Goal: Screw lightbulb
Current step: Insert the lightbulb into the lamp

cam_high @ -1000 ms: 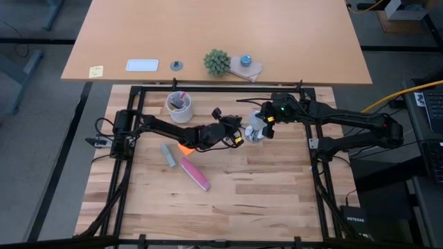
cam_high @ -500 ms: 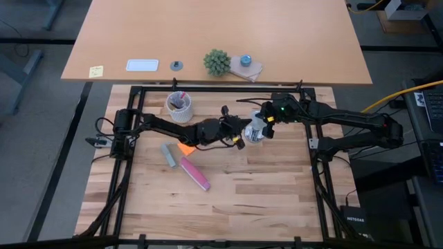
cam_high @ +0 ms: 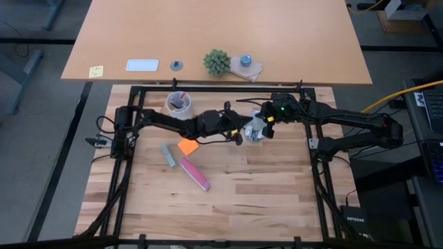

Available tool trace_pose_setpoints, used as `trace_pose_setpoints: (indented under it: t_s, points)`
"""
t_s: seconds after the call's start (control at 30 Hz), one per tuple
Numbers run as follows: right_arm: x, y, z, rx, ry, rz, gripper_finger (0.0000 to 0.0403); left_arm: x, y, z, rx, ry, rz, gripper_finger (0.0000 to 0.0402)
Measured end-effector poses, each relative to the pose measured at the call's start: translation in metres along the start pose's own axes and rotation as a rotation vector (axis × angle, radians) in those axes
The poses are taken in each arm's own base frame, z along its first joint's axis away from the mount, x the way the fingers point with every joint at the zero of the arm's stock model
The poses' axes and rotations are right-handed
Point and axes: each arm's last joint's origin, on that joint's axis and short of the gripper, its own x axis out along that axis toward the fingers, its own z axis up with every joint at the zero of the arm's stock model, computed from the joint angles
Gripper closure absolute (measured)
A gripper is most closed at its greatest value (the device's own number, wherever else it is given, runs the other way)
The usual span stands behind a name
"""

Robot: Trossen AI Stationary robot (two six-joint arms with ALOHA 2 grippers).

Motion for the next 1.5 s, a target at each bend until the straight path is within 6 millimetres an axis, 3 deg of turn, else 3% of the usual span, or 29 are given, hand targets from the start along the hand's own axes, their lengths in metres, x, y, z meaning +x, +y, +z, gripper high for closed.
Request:
trace_pose_setpoints:
  t_s: [0.43,0.73,1.03,1.17,1.5]
  points:
    - [0.000,0.000,0.000,-0.008,-0.001,0.000,0.0400,0.001,0.001,-0.003,0.071,0.024,-0.106,0.0402]
    - [0.000,0.000,0.000,-0.008,-0.002,0.000,0.0400,0.002,0.007,-0.003,0.034,0.034,-0.078,0.0402]
    - [0.000,0.000,0.000,-0.009,-0.003,0.000,0.0400,0.011,0.007,0.021,0.048,-0.052,-0.071,0.0402]
    - [0.000,0.000,0.000,-0.009,-0.002,0.000,0.0400,0.019,0.008,0.030,0.079,0.037,-0.109,0.0402]
    - [0.000,0.000,0.000,-0.011,-0.002,0.000,0.0400,0.019,0.007,0.019,0.114,0.197,-0.111,0.0402]
